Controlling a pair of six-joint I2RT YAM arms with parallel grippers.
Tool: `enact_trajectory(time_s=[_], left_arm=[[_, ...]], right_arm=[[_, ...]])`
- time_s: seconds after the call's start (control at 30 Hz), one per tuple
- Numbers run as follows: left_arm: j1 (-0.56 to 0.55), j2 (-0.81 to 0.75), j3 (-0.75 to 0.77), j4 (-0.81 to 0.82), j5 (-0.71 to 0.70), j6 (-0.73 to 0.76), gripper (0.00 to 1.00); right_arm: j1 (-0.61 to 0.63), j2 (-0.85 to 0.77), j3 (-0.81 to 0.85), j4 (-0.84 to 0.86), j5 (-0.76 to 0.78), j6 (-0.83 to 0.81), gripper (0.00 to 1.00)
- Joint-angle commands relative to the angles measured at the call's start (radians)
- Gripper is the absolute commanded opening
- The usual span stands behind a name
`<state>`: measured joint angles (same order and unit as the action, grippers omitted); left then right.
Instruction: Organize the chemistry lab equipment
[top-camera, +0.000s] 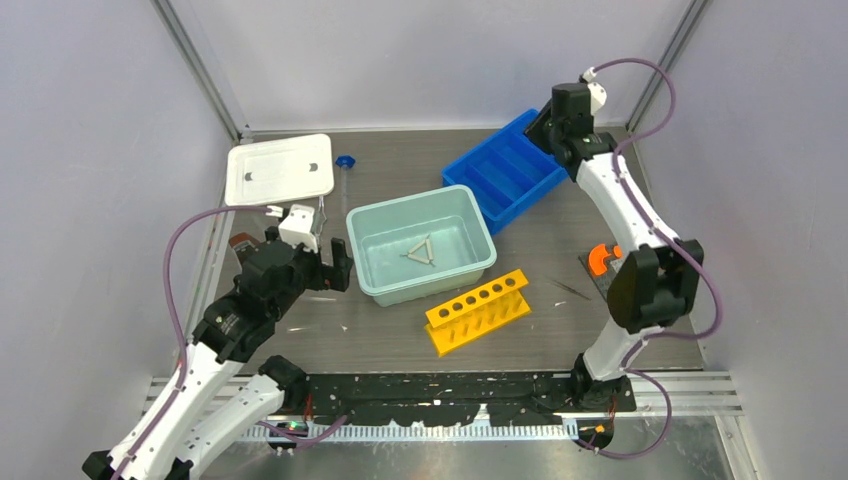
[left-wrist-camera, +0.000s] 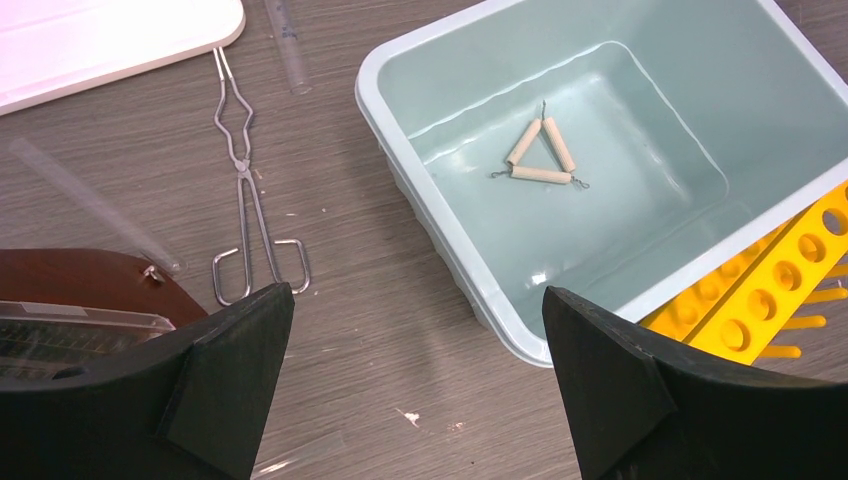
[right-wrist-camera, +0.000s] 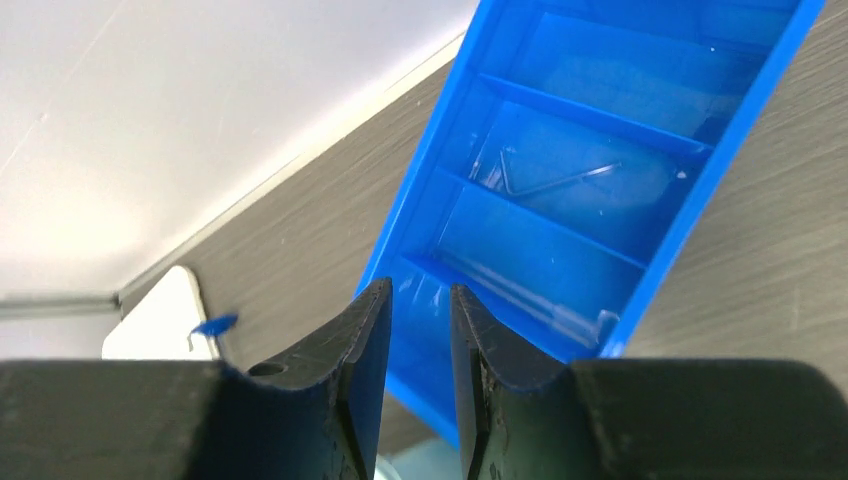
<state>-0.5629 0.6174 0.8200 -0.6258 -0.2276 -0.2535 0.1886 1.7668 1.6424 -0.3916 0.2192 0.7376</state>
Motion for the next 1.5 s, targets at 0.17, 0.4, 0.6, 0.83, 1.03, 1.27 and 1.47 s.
enact_trajectory(time_s=[0.17,0.4,0.6,0.83,1.03,1.27,1.47], left_arm=[[-0.003,0.039,0.052,-0.011,-0.059,-0.029,1.0],[-0.003,0.053,0.089,-0.068,-0.127,-0.124,1.0],[-0.003,0.076,0.11,-0.141,-0.247,-0.277,1.0],[-0.002,0.149,0.151,-0.247,-0.373,-0.417,1.0],[0.03,0.271,0.218,-0.461,-0.459,-0.666,1.0],[0.213,0.261,0.103,-0.422,-0.262,-0.818,0.9],[0.302,0.195,-0.06,-0.266,-0.162,-0.997,0.63]], right_arm=[[0.054,-0.362,-0.276,-0.124,-0.177,-0.116,0.34],[0.127,-0.559,-0.477,-0.135,-0.238,-0.153,0.35],[0.154,-0.654,-0.605,-0.127,-0.294,-0.161,0.39],[0.155,-0.772,-0.698,-0.109,-0.32,-0.153,0.4],[0.155,-0.862,-0.725,-0.111,-0.332,-0.123,0.4],[0.155,-0.94,-0.747,-0.094,-0.333,-0.104,0.4],[0.155,-0.959,-0.719,-0.126,-0.327,-0.127,0.4]])
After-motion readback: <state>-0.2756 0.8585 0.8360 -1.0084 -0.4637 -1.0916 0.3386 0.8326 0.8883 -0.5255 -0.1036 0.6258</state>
